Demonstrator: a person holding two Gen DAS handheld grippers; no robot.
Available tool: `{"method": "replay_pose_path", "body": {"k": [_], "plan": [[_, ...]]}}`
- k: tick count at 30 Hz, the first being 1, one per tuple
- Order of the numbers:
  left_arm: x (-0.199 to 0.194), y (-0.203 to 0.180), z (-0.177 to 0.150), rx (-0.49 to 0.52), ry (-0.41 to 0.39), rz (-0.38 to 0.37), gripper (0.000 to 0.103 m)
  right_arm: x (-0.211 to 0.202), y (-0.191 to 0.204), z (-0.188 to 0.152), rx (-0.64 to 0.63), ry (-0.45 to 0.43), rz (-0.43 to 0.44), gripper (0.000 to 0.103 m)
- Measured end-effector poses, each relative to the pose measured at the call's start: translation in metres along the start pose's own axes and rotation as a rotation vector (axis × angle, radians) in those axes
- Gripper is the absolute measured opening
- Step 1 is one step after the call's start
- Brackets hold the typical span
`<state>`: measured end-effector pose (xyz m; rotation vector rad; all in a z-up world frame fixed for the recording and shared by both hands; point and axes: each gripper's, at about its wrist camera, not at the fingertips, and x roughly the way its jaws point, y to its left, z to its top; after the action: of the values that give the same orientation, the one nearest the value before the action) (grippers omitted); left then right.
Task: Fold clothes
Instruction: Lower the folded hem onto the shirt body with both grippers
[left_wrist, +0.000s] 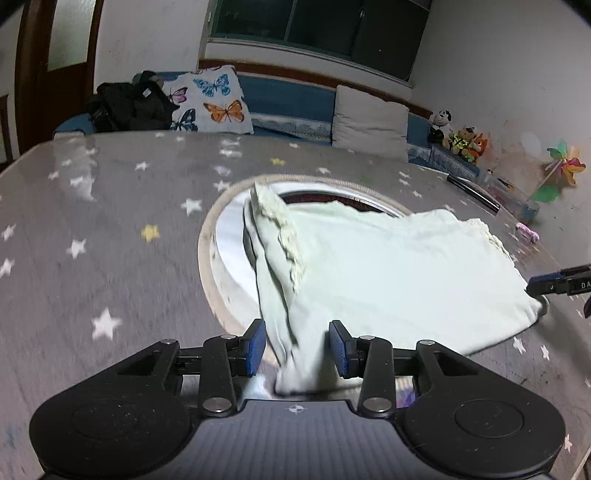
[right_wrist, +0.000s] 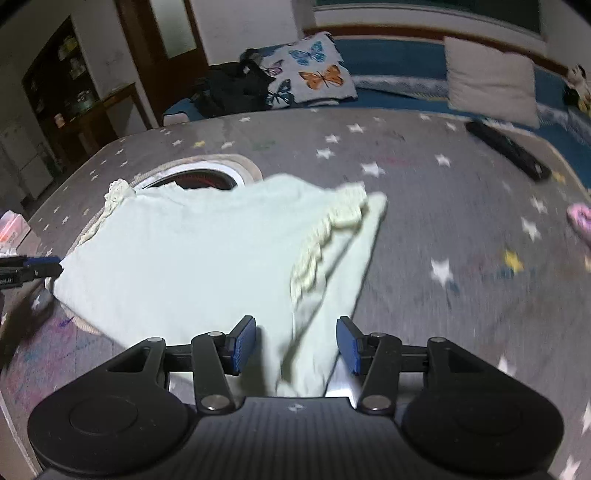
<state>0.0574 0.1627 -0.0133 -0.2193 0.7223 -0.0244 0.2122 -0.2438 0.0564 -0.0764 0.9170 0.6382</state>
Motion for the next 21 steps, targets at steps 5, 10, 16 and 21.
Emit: {"method": "replay_pose_path", "body": {"k": [5, 10, 16, 21], "plan": [[-0.001, 0.0, -0.003, -0.008, -0.008, 0.012, 0.039, -0.004, -0.004, -0.017, 0.054, -0.018, 0.012, 0.047], [0.0, -0.003, -0.006, -0.011, 0.003, 0.003, 0.021, -0.006, -0.004, -0.021, 0.085, -0.044, -0.001, 0.036], [-0.002, -0.014, -0.01, 0.003, 0.015, -0.015, 0.015, -0.011, 0.002, -0.028, 0.076, -0.054, -0.028, 0.011], [-0.008, -0.031, -0.018, 0.039, 0.036, -0.063, 0.014, -0.026, -0.002, -0.04, 0.071, -0.058, -0.076, 0.008]]}}
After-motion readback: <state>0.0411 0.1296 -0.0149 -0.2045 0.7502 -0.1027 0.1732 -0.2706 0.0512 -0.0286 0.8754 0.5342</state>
